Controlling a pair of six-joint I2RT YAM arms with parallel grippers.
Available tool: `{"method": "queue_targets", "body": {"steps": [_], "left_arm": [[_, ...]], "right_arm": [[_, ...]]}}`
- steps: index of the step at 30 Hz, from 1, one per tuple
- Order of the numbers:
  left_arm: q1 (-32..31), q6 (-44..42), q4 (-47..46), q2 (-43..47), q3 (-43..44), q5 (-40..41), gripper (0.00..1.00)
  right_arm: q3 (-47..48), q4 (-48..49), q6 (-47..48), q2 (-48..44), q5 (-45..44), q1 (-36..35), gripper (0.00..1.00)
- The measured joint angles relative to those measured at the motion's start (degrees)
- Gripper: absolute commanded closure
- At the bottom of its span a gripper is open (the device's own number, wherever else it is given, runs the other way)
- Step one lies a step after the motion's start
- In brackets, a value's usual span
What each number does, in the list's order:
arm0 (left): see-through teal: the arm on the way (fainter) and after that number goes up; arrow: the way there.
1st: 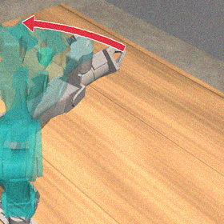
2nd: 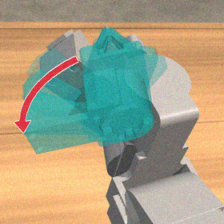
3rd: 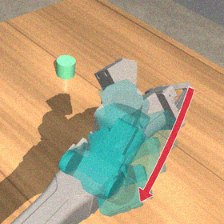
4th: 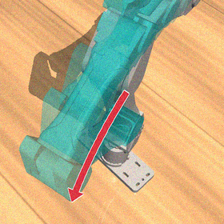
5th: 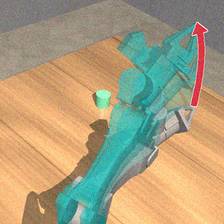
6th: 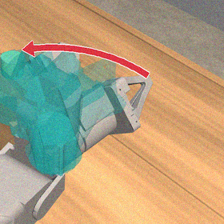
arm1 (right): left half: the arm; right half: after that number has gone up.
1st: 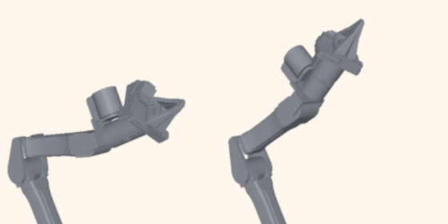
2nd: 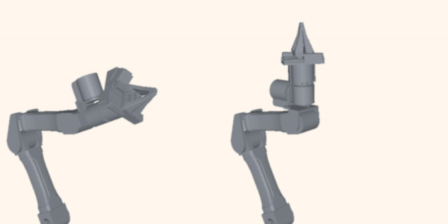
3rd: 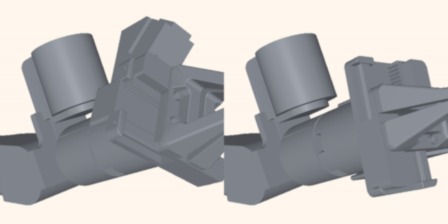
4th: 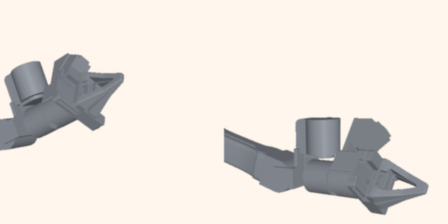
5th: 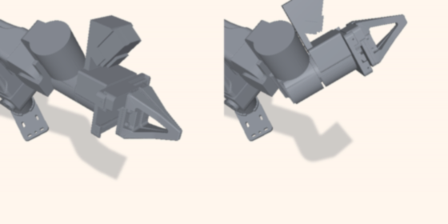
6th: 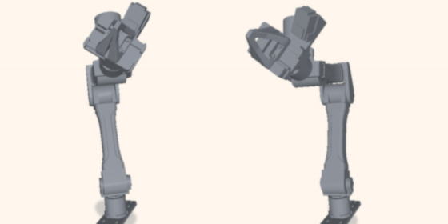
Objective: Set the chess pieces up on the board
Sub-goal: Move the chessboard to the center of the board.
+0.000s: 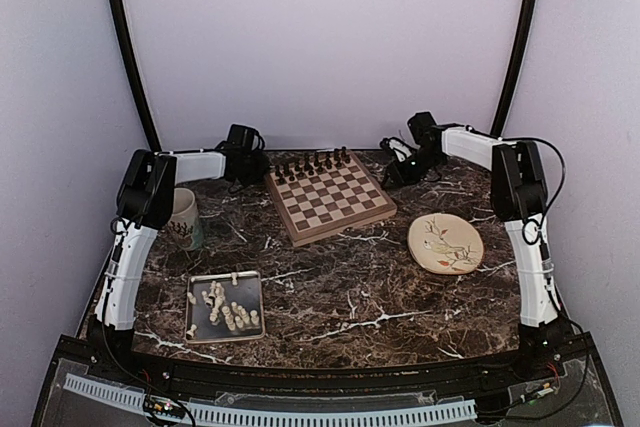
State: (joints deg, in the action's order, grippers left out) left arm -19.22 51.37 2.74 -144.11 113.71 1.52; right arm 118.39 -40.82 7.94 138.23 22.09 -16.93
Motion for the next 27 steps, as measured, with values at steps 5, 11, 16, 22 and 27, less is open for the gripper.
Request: {"method": "queue_targets", "body": {"steps": [5, 11, 16, 22, 27], "left_arm": [[0.4, -0.2, 1.2, -0.1, 0.7, -1.6, 0.77], [0.7, -1.2, 4.5, -0.1, 2.1, -3.2, 0.79], [0.6, -3.7, 6.6, 0.5, 2.2, -4.3, 0.82], [-0.1, -6.4, 9.0, 4.4, -2.6, -4.1, 0.84], [-0.7, -8.6, 11.0, 9.3, -9.2, -4.1, 0.85]], "right_arm": [[-1.9, -1.0, 1.0, 0.4, 2.8, -1.2, 0.62], [-6.1, 0.0, 2.7, -1.9, 4.4, -1.9, 0.67], [-13.0, 0.7, 4.4, -6.0, 5.4, -2.8, 0.68], [-23.0, 0.6, 6.2, -12.2, 6.0, -5.5, 0.68], [-29.5, 1.2, 7.5, -16.2, 6.7, -7.2, 0.68]]}}
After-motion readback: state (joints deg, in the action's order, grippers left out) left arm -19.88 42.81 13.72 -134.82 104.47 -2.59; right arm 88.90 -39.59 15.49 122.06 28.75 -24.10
